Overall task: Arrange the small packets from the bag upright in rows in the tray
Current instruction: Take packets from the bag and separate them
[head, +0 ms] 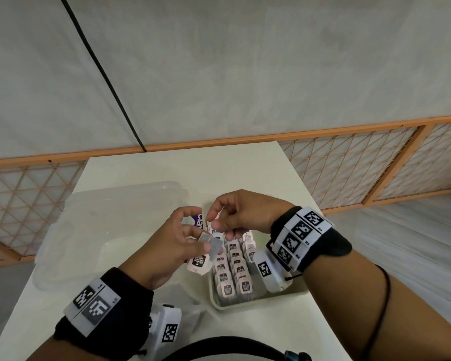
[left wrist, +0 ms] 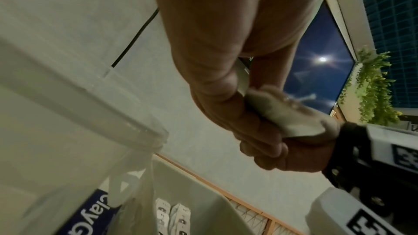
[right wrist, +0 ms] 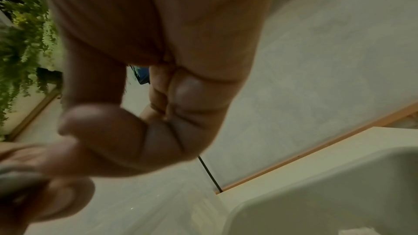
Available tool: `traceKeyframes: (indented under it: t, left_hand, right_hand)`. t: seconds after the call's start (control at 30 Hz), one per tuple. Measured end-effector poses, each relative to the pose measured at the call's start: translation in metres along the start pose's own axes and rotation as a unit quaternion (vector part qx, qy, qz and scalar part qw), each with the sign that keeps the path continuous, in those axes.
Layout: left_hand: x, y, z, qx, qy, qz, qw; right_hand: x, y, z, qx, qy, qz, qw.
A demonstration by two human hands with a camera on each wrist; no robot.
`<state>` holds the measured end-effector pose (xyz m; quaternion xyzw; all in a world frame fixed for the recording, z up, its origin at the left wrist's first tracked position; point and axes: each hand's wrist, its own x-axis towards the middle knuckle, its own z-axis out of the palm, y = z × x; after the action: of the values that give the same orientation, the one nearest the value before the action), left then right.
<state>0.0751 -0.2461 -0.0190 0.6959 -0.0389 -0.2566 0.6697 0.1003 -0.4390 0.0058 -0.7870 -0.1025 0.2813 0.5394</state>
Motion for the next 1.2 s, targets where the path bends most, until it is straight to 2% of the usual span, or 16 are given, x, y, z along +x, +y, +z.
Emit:
traceKeyframes:
  t: [0.17,0.27,0.47,0.57,0.67,0.77,0.87,0.93,1.0,1.1,1.2]
  left_hand:
    - [0.0,0.001,0.003,0.035,0.004,0.021,0.999]
    - [0.001,0.002,0.003,0.02,0.031,0.021,0.999]
    - [0.0,0.003,0.004,0.046,0.051,0.042,0.997]
    - [0.001,0.007,0.004,0.004,0.06,0.028,0.998]
    - [-0.003,0.011,0.0,-0.065,0.036,-0.008,0.997]
    - [-0.003,0.011,-0.003,-0.07,0.057,0.0,0.996]
    - [0.0,0.009,-0.003,-0.007,0.11,0.04,0.993]
    - [0.001,0.009,-0.002,0.07,0.12,0.076,0.987]
    - [-0.001,0.012,0.003,0.13,0.108,0.106,0.98]
    - [-0.003,0.015,0.01,0.173,0.102,0.132,0.971]
    - [-0.002,0.014,0.012,0.194,0.118,0.136,0.964]
  right_hand:
    - [0.0,0.002,0.007,-0.04,-0.022,-0.012,0.999]
    - [0.0,0.004,0.004,-0.011,-0.001,-0.013,1.0]
    - [-0.002,0.004,0.002,-0.003,-0.034,-0.004,0.999]
    - [-0.003,0.006,-0.003,0.063,-0.001,-0.013,0.998]
    - [-0.006,0.01,-0.011,0.129,0.036,-0.017,0.991]
    - [-0.009,0.013,-0.013,0.15,0.062,-0.024,0.986]
    - [-0.011,0.014,-0.011,0.091,0.055,-0.014,0.994]
    - [-0.013,0.01,-0.01,-0.028,0.059,-0.017,0.998]
    - [-0.013,0.006,-0.008,-0.147,0.085,-0.042,0.985]
    - [-0.012,-0.001,-0.001,-0.179,0.09,-0.063,0.978]
    - [-0.011,-0.003,-0.004,-0.212,0.086,-0.018,0.973]
